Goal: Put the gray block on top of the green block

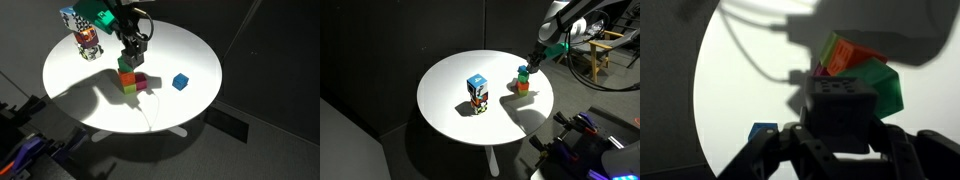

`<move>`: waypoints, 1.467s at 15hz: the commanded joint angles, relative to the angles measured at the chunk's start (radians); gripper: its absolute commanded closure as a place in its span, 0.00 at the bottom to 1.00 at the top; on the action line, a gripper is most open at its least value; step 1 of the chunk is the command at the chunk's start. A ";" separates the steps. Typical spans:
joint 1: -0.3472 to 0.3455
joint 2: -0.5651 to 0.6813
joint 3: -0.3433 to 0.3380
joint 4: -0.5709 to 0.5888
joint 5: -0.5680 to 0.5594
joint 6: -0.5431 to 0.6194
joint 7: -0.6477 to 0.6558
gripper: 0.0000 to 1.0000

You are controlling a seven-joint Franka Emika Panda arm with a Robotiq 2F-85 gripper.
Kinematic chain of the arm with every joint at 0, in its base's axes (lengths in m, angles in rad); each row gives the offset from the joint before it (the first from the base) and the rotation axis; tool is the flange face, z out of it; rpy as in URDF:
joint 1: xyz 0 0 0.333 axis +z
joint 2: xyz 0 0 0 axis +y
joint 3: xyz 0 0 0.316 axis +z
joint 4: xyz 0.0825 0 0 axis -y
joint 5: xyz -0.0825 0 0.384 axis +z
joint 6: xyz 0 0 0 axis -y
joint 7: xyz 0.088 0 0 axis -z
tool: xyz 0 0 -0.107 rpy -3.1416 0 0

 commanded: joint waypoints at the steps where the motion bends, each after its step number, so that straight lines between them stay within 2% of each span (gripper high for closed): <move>1: -0.009 -0.067 -0.004 -0.047 0.020 -0.014 -0.008 0.72; 10: 0.002 -0.120 -0.011 -0.089 0.013 -0.008 0.003 0.72; 22: 0.011 -0.073 0.028 -0.045 0.052 -0.009 -0.016 0.72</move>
